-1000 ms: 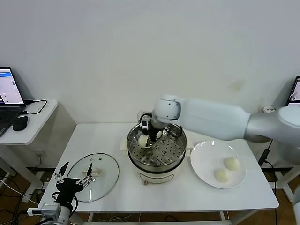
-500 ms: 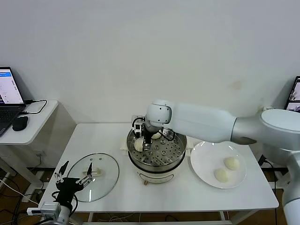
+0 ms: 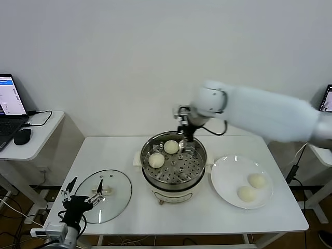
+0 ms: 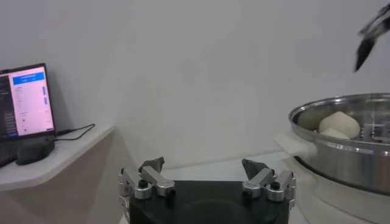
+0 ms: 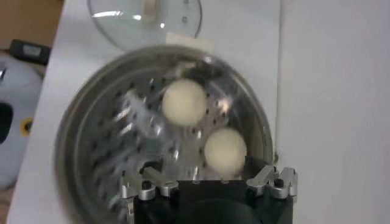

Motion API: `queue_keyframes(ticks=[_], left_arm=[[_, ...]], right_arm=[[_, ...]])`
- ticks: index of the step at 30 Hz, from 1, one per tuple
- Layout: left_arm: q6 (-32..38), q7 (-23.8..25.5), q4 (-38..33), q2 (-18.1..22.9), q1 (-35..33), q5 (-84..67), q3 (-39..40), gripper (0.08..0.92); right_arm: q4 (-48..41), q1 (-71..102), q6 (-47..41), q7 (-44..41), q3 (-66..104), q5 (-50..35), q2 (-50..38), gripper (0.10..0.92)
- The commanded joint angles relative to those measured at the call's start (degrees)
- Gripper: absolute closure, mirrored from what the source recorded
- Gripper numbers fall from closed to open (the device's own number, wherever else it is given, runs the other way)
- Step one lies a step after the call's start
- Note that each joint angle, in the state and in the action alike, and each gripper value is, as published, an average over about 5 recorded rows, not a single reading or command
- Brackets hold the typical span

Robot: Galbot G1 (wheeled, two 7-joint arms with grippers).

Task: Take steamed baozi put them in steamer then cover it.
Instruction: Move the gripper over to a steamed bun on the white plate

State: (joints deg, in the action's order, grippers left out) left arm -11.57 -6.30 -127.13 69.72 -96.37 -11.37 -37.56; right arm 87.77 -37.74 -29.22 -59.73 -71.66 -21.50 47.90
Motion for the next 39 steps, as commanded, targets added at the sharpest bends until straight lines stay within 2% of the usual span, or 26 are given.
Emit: queue_keyframes(ticks=[1,11,21,39], left_arm=[[-0.05,0.04,-0.24,0.03,-0.33,0.19,0.31,0.177],[-0.13,0.07,-0.58,0.61,-0.87,0.65,0.48,0.177],[-0.17,0.05,-0.78,1.03,-1.43,1.13,0.31,0.177],[-0.26,0.01,-0.84,1.24,-1.99,1.37,0.13,0.177]], right_arm=[[7.68,2.65,10.64,-8.83,2.23,13.58,-21.79,0.203],[7.26,21.62,15.07,-7.03,13.35,25.73,-28.01,0.203],[3.85,40.67,16.35,-4.22,24.54,32.58,-26.14,0.202],[-2.52,51.61,14.97,0.42,31.77,34.88,-19.92,0.203]])
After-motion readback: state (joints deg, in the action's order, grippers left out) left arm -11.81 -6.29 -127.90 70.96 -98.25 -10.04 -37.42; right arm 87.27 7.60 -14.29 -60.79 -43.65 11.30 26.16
